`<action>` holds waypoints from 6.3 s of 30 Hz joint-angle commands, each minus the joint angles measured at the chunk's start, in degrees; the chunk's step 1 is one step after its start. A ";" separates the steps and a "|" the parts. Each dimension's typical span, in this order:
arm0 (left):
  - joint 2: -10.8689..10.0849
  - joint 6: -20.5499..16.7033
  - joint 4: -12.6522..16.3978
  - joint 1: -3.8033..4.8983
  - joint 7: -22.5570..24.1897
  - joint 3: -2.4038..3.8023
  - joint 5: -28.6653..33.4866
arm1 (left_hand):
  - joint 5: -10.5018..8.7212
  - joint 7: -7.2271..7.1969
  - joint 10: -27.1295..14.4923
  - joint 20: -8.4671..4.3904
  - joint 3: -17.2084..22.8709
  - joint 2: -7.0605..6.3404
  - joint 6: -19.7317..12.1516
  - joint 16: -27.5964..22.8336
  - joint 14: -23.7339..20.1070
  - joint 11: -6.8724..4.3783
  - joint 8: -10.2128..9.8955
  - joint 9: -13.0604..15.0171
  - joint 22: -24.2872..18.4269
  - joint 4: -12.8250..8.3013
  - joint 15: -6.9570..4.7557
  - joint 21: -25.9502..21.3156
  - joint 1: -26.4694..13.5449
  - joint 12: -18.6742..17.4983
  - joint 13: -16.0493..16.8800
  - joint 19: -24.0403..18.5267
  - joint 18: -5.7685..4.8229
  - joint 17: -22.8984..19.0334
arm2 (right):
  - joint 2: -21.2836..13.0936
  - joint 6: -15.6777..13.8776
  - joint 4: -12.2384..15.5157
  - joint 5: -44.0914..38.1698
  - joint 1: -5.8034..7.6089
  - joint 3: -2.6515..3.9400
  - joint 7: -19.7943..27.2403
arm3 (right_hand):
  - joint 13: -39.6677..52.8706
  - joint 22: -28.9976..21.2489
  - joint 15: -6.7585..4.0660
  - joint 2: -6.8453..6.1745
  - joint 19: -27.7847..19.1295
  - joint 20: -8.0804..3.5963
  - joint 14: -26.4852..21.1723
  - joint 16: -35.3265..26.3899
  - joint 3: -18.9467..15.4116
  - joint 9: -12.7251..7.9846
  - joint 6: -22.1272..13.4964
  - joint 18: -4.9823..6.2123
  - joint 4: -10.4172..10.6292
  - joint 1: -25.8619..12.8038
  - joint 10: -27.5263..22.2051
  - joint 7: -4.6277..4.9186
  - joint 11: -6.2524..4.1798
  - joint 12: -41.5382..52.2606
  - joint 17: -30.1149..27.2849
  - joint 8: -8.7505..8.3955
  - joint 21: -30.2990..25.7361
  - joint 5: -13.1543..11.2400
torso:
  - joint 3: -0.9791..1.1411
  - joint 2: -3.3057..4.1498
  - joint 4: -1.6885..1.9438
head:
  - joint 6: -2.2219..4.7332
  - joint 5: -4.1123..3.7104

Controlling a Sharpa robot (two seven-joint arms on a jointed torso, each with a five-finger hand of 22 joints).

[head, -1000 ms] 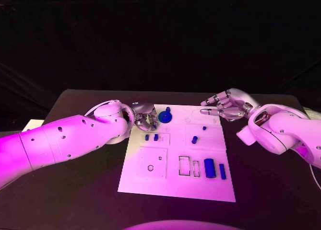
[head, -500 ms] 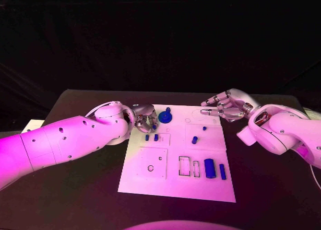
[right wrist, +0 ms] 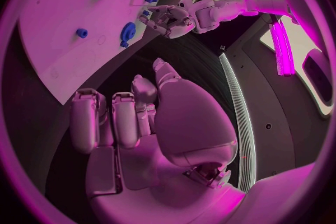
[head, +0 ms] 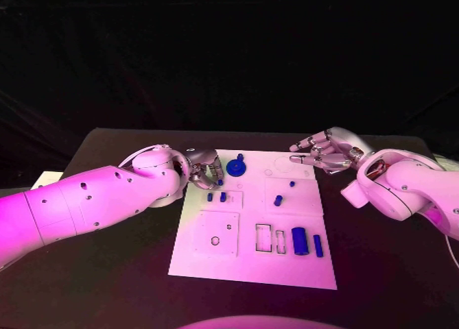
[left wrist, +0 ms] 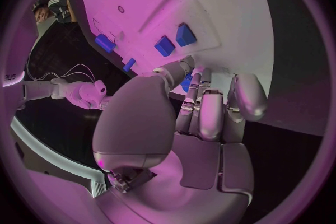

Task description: Assemble the parts on the task board

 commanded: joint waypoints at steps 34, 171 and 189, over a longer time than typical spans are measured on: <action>-10.88 -9.23 6.03 -0.09 32.46 -1.45 89.09 | 1.27 0.21 3.35 -0.10 -2.10 3.67 2.91 -14.60 -10.76 -0.70 2.81 -0.63 -17.95 -0.06 0.14 -27.90 -1.40 7.17 1.27 -13.53 5.46 -24.96 | 4.83 9.99 -1.87 -59.42 -2.37 -0.34 -15.50 | -54.60 -1.55 -0.06 -5.57 -1.14 -0.20 1.78 -7.99 18.04 0.32 6.18 1.08 -0.33 6.84 -8.34 -1.82 0.35 -48.67 -9.70 -0.37 -2.76 -9.85 | -0.02 0.05 0.02 | 0.76 -2.11; -10.11 -7.91 6.42 -0.10 29.76 -1.52 87.82 | 1.38 0.87 0.51 0.15 -4.70 4.04 0.79 -15.25 -11.93 -0.06 2.76 -0.79 -19.78 -1.05 0.57 -30.43 -1.17 8.87 1.21 -13.73 5.54 -27.72 | 17.74 9.04 6.11 -58.12 -12.16 -0.11 -12.95 | -59.81 2.53 -1.00 -3.38 1.55 -1.13 2.35 -5.94 26.15 1.83 11.87 0.16 -6.98 5.57 -1.45 -1.93 -0.45 -49.08 -8.32 0.02 -0.12 -13.02 | -0.14 -0.03 0.13 | -3.01 6.53; -10.12 -7.51 6.43 -0.10 29.69 -1.52 87.21 | 1.38 0.90 0.41 0.16 -4.76 4.07 0.72 -15.35 -12.03 -0.04 2.78 -0.79 -19.81 -1.09 0.58 -30.47 -1.14 8.94 1.20 -13.73 5.54 -27.97 | 18.55 11.56 5.50 -58.78 -12.17 -0.58 -14.50 | -59.97 2.42 -0.83 -3.52 1.44 -0.92 2.30 -5.99 26.05 1.84 11.77 0.20 -7.07 5.00 -1.56 -1.82 -0.30 -49.12 -8.49 -0.07 -0.20 -13.06 | -0.15 -0.04 0.08 | -3.25 6.65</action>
